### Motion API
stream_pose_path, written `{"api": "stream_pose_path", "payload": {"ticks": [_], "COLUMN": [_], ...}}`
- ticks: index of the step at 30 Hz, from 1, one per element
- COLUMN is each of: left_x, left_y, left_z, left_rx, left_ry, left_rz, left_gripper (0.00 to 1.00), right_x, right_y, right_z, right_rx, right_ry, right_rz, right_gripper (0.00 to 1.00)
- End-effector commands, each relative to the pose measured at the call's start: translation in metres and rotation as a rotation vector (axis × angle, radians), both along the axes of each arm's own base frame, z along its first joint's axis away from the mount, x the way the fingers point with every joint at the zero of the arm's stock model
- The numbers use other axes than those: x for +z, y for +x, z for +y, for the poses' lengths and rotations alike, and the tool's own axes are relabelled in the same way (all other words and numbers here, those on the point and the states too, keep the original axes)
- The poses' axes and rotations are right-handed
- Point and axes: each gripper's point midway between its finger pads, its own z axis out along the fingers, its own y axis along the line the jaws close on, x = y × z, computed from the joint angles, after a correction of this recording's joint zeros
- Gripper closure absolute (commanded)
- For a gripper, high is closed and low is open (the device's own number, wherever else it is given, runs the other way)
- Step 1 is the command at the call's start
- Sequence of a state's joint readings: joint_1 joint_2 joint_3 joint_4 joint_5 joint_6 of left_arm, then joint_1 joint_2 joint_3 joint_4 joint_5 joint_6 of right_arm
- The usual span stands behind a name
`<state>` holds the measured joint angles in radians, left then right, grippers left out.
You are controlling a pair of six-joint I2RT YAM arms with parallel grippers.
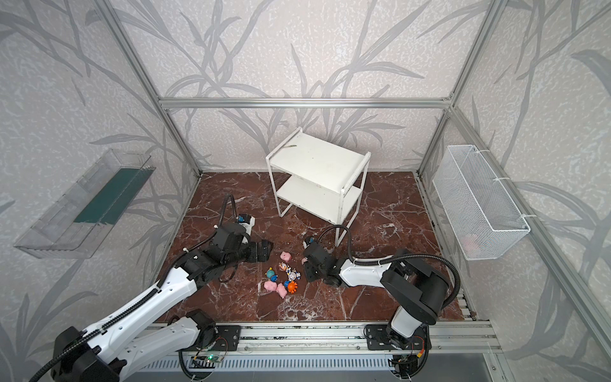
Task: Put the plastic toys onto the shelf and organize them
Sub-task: 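Close the right gripper on the pink pig while the left gripper approaches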
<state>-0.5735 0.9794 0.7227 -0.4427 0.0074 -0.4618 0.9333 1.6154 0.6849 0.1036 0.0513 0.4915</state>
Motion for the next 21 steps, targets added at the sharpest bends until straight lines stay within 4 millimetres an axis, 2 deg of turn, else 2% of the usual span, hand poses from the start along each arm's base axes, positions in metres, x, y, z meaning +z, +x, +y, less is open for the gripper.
{"api": "stream_pose_path", "payload": {"ticks": [1, 4, 8, 11, 13, 15, 17, 21], "left_x": [0.010, 0.015, 0.038, 0.054, 0.058, 0.060, 0.057, 0.044], "left_y": [-0.001, -0.006, -0.020, -0.034, -0.048, -0.063, -0.077, -0.100], "left_z": [-0.015, -0.026, -0.043, -0.058, -0.070, -0.082, -0.091, -0.102], "left_rx": [-0.076, -0.159, -0.320, -0.464, -0.582, -0.695, -0.785, -0.923], "left_ry": [-0.046, -0.059, -0.100, -0.135, -0.164, -0.186, -0.188, -0.090], "left_rz": [-0.018, -0.021, -0.077, -0.134, -0.143, -0.135, -0.127, -0.134], "left_gripper": [0.01, 0.01, 0.01, 0.01, 0.01, 0.01, 0.01, 0.01], "right_x": [0.007, 0.017, 0.037, 0.057, 0.070, 0.081, 0.093, 0.109], "right_y": [-0.011, -0.024, -0.046, -0.068, -0.084, -0.099, -0.105, -0.115], "right_z": [-0.005, -0.010, -0.014, -0.013, -0.010, -0.010, -0.003, 0.003], "right_rx": [0.109, 0.206, 0.334, 0.454, 0.541, 0.614, 0.644, 0.713], "right_ry": [-0.006, -0.002, 0.025, 0.119, 0.200, 0.246, 0.312, 0.362], "right_rz": [-0.038, -0.070, -0.081, -0.051, -0.022, -0.003, -0.001, 0.014], "right_gripper": [0.66, 0.66, 0.66, 0.66, 0.66, 0.68, 0.69, 0.69]}}
